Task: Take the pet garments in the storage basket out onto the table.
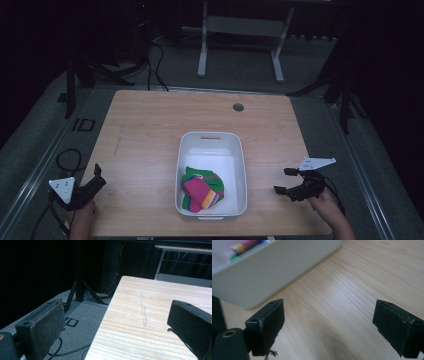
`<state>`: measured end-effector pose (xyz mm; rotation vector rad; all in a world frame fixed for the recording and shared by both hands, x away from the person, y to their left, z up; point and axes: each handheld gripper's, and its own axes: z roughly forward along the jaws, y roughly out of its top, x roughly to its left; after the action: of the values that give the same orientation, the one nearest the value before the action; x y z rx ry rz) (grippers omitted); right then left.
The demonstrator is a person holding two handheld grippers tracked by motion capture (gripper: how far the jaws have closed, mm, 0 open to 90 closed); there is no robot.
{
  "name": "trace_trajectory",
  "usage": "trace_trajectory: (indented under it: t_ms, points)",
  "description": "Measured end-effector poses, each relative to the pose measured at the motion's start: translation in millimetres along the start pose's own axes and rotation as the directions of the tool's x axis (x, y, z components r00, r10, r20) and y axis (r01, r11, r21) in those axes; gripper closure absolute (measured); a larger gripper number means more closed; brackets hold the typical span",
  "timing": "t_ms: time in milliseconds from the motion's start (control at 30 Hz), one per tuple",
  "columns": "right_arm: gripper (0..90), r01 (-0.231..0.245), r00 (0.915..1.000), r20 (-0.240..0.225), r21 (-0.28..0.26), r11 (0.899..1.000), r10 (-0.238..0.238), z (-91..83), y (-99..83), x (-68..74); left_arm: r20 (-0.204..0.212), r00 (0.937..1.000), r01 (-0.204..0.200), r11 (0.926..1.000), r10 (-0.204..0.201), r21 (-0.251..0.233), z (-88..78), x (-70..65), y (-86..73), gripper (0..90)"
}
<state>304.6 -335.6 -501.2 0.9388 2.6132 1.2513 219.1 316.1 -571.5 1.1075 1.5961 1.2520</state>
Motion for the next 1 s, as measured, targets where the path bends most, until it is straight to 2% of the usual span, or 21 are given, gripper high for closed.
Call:
trace_trajectory:
  t_ms: [67, 133, 200, 300, 367, 467, 600, 833, 1000]
  points:
    - [10.3, 0.012, 0.9999, -0.009, 0.0, 1.0, -0.012, 0.3, 4.2, 3.0, 0.0, 1.0, 0.001, 1.0, -0.001, 0.0, 0.0, -0.1, 0.0, 1.9]
    - [10.3, 0.051, 0.9983, -0.029, 0.015, 0.999, -0.05, 2.2, 17.2, 12.4, 0.0, 1.0, -0.002, 1.0, 0.002, 0.0, -0.1, -0.3, -0.1, 1.9]
    - [10.3, 0.069, 0.9965, -0.049, 0.021, 0.997, -0.068, 3.9, 25.7, 18.5, 0.0, 1.0, -0.005, 1.0, 0.005, 0.0, 0.0, -0.3, 0.0, 1.9]
    - [10.3, 0.101, 0.9943, -0.037, 0.018, 0.995, -0.1, 7.1, 38.4, 29.0, 0.001, 1.0, 0.0, 1.0, 0.0, 0.0, 0.0, -0.1, 0.0, 1.9]
    - [10.3, 0.122, 0.9913, -0.051, 0.011, 0.992, -0.121, 8.8, 46.3, 35.1, 0.002, 1.0, 0.001, 1.0, -0.001, 0.0, 0.1, -0.1, 0.0, 1.9]
    - [10.2, 0.134, 0.9871, -0.087, -0.011, 0.991, -0.135, 12.0, 58.0, 41.0, 0.002, 1.0, 0.001, 1.0, -0.001, 0.0, 0.0, 0.2, 0.0, 1.9]
    - [10.3, 0.158, 0.9809, -0.115, -0.003, 0.987, -0.157, 20.0, 74.0, 49.9, 0.003, 1.0, 0.002, 1.0, -0.002, 0.0, 0.1, 0.2, 0.1, 1.9]
    - [13.6, 0.253, 0.9552, -0.168, 0.039, 0.967, -0.243, 39.2, 101.4, 69.2, 0.006, 1.0, 0.005, 1.0, -0.005, 0.002, 0.2, 0.7, 0.1, 1.9]
    - [13.6, 0.299, 0.9362, -0.212, 0.059, 0.952, -0.281, 56.6, 117.5, 83.5, 0.009, 0.9999, 0.005, 1.0, -0.005, 0.003, 0.2, 1.0, 0.1, 1.9]
